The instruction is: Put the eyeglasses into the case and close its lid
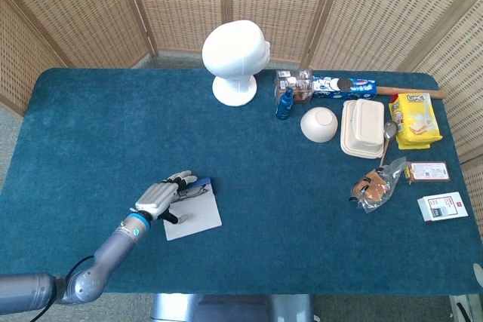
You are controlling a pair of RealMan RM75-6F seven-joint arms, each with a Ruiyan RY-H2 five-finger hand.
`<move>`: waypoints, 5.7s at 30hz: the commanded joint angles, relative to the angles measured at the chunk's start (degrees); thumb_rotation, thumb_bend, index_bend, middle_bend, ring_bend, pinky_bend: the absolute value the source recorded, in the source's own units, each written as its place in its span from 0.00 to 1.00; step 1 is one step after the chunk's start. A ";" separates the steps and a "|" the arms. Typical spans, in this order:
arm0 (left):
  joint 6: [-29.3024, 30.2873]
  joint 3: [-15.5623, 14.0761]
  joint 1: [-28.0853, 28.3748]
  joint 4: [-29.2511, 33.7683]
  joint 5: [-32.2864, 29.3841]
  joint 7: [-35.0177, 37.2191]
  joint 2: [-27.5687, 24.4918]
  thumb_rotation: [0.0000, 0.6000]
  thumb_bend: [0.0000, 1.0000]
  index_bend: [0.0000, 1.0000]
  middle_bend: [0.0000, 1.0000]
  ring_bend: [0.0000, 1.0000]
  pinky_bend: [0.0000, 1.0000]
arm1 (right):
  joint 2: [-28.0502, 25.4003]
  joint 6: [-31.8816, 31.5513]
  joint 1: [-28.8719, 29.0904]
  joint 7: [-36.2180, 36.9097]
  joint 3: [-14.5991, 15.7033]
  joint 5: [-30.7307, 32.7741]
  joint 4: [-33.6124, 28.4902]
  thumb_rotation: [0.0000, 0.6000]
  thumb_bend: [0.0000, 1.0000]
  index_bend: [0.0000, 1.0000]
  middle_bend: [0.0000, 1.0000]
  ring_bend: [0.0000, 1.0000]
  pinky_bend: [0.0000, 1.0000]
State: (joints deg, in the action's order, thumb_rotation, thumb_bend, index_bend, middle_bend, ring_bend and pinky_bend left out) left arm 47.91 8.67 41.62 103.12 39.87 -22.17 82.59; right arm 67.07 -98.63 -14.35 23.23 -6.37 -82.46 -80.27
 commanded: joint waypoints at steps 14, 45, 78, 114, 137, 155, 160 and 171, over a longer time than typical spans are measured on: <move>2.87 -5.84 -1.08 2.96 8.04 1.13 -0.11 0.98 0.26 0.09 0.00 0.00 0.14 | -0.07 -1.09 -0.59 0.21 0.29 -0.52 -0.11 0.84 0.24 0.04 0.16 0.00 0.18; 9.95 -8.92 -1.65 -1.45 14.27 -8.25 5.72 0.95 0.26 0.11 0.00 0.00 0.03 | -0.07 -1.95 -1.31 0.72 0.39 -0.65 0.12 0.84 0.24 0.03 0.16 0.00 0.18; -9.12 0.89 6.57 -7.81 2.50 7.33 5.67 0.93 0.27 0.05 0.00 0.00 0.05 | -0.45 -4.39 -3.22 1.04 0.27 -0.44 -0.09 0.84 0.24 0.03 0.16 0.00 0.18; -14.09 -6.21 6.18 -0.03 16.57 15.65 -1.71 0.93 0.27 0.06 0.00 0.00 0.03 | -0.68 -4.96 -3.27 0.57 0.05 -1.19 -0.81 0.84 0.24 0.01 0.16 0.00 0.18; -9.37 -11.25 1.09 5.22 20.90 19.24 -3.93 0.94 0.27 0.06 0.00 0.00 0.03 | -0.12 -4.65 -3.06 1.80 0.22 -1.57 0.61 0.84 0.24 0.00 0.16 0.00 0.18; -6.94 -13.61 -2.41 7.12 25.48 21.79 -4.00 0.93 0.27 0.07 0.00 0.00 0.02 | 0.47 -3.62 -2.42 2.72 0.22 -1.60 1.82 0.84 0.24 0.00 0.16 0.00 0.18; -6.70 -13.78 -2.88 7.47 26.04 22.28 -3.97 0.93 0.27 0.07 0.00 0.00 0.02 | 0.48 -3.57 -2.46 2.84 0.22 -1.46 1.92 0.84 0.24 0.00 0.16 0.00 0.18; -6.68 -14.40 -3.46 8.05 27.11 22.41 -3.66 0.93 0.27 0.07 0.00 0.00 0.02 | 0.49 -3.54 -2.55 3.23 0.23 -1.30 2.29 0.84 0.24 0.00 0.16 0.00 0.18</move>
State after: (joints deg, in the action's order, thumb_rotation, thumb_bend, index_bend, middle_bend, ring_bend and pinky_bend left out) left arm 41.23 -5.70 38.19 111.14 66.97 0.21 78.91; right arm 67.55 -102.17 -16.90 26.47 -6.15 -83.76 -77.97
